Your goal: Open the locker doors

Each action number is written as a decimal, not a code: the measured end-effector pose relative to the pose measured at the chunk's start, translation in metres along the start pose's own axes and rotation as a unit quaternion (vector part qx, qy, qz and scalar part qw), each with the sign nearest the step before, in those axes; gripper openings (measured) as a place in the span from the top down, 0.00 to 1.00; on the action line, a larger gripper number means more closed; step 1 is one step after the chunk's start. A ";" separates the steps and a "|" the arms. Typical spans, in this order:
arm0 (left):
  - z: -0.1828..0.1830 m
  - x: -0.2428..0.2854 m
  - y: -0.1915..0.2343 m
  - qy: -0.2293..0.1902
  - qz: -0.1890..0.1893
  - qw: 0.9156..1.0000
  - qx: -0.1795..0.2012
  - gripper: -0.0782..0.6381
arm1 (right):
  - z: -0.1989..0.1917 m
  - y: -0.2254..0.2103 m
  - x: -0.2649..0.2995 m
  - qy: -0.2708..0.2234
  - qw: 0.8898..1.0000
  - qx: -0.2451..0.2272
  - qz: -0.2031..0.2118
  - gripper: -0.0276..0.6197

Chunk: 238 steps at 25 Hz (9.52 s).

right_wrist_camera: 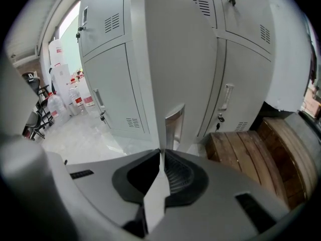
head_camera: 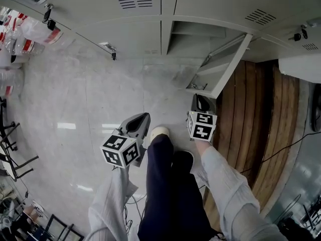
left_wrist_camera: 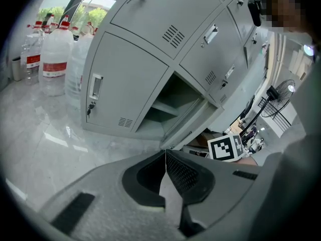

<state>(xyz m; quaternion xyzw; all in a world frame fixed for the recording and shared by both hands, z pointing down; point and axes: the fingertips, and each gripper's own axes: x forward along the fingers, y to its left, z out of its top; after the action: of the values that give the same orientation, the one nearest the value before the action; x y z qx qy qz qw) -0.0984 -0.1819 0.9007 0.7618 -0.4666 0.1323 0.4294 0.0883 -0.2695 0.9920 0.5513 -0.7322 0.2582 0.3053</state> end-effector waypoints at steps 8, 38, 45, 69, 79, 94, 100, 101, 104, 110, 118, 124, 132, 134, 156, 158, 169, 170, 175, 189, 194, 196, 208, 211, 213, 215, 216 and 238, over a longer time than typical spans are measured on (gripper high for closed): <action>0.000 0.011 -0.015 0.008 -0.012 1.000 0.010 0.88 | -0.005 -0.008 -0.005 0.000 0.999 -0.028 0.017 0.91; -0.014 0.094 -0.098 0.074 -0.078 0.992 0.072 0.88 | -0.042 -0.166 -0.048 0.014 0.995 -0.077 -0.068 0.92; -0.021 0.107 -0.106 0.090 -0.086 0.989 0.084 0.88 | -0.041 -0.186 -0.049 0.013 0.994 -0.081 -0.075 0.93; 0.006 0.046 -0.136 0.097 -0.062 0.989 0.093 0.88 | -0.009 -0.204 -0.122 0.027 0.992 -0.023 -0.119 0.93; 0.052 -0.013 -0.194 0.073 -0.066 0.990 0.102 0.88 | 0.062 -0.193 -0.220 -0.032 0.993 0.060 -0.093 0.93; 0.148 -0.113 -0.286 -0.004 -0.099 0.987 0.124 0.88 | 0.180 -0.098 -0.367 -0.174 0.970 0.152 0.081 0.84; 0.168 -0.159 -0.319 -0.022 -0.097 0.984 0.147 0.88 | 0.229 -0.084 -0.431 -0.223 0.961 0.107 0.122 0.84; 0.173 -0.166 -0.326 -0.027 -0.098 0.983 0.153 0.88 | 0.237 -0.086 -0.441 -0.231 0.960 0.104 0.122 0.84; 0.189 -0.184 -0.349 -0.046 -0.104 0.980 0.162 0.88 | 0.255 -0.095 -0.471 -0.247 0.959 0.096 0.105 0.84; 0.211 -0.217 -0.387 -0.083 -0.114 0.977 0.161 0.88 | 0.286 -0.108 -0.528 -0.286 0.948 0.111 0.083 0.84; 0.241 -0.259 -0.397 -0.137 -0.079 0.975 0.154 0.88 | 0.294 -0.099 -0.567 -0.297 0.943 0.122 0.085 0.90; 0.248 -0.298 -0.389 -0.167 -0.051 0.971 0.163 0.88 | 0.320 -0.059 -0.578 -0.338 0.926 0.091 0.142 0.90; 0.242 -0.336 -0.361 -0.189 -0.014 0.974 0.121 0.88 | 0.329 -0.015 -0.559 -0.296 0.931 0.106 0.188 0.90; 0.246 -0.346 -0.349 -0.196 -0.005 0.974 0.111 0.88 | 0.342 0.002 -0.553 -0.293 0.928 0.100 0.206 0.90; 0.403 -0.473 -0.143 -0.310 0.120 0.940 0.078 0.88 | 0.565 0.264 -0.479 -0.313 0.883 -0.015 0.348 0.84; 0.415 -0.478 -0.130 -0.311 0.120 0.939 0.080 0.88 | 0.584 0.279 -0.478 -0.325 0.880 -0.019 0.345 0.84; 0.483 -0.509 -0.081 -0.328 0.121 0.929 0.118 0.88 | 0.680 0.342 -0.476 -0.387 0.862 -0.055 0.323 0.82; 0.488 -0.512 -0.077 -0.330 0.120 0.929 0.119 0.88 | 0.689 0.346 -0.476 -0.392 0.861 -0.060 0.319 0.82; 0.514 -0.523 -0.065 -0.349 0.118 0.922 0.120 0.88 | 0.729 0.360 -0.474 -0.405 0.862 -0.070 0.297 0.82; 0.533 -0.523 -0.045 -0.364 0.103 0.919 0.107 0.88 | 0.778 0.383 -0.458 -0.417 0.873 -0.091 0.238 0.75; 0.528 -0.523 -0.040 -0.358 0.102 0.922 0.105 0.88 | 0.782 0.389 -0.453 -0.417 0.875 -0.098 0.226 0.75; 0.525 -0.524 -0.037 -0.355 0.103 0.923 0.105 0.88 | 0.782 0.389 -0.452 -0.421 0.876 -0.095 0.216 0.75; 0.505 -0.522 -0.038 -0.346 0.083 0.929 0.097 0.88 | 0.774 0.393 -0.459 -0.421 0.880 -0.095 0.199 0.75; 0.501 -0.524 -0.039 -0.348 0.085 0.929 0.097 0.88 | 0.769 0.391 -0.463 -0.423 0.876 -0.096 0.210 0.75; 0.497 -0.526 -0.038 -0.347 0.088 0.929 0.094 0.88 | 0.765 0.390 -0.467 -0.424 0.875 -0.102 0.210 0.75; 0.494 -0.525 -0.039 -0.345 0.089 0.930 0.092 0.88 | 0.761 0.390 -0.471 -0.427 0.873 -0.108 0.211 0.76; 0.492 -0.524 -0.041 -0.344 0.088 0.930 0.093 0.88 | 0.759 0.390 -0.474 -0.429 0.871 -0.109 0.213 0.76; 0.457 -0.507 -0.107 -0.329 0.089 0.933 0.112 0.88 | 0.693 0.364 -0.539 -0.453 0.849 -0.118 0.245 0.80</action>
<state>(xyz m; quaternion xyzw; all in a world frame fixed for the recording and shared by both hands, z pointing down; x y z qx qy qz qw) -0.3693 -0.2136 0.2661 0.7610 -0.6300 -0.0371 0.1504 -0.2645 -0.3204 0.1111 0.3695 -0.9256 -0.0421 -0.0710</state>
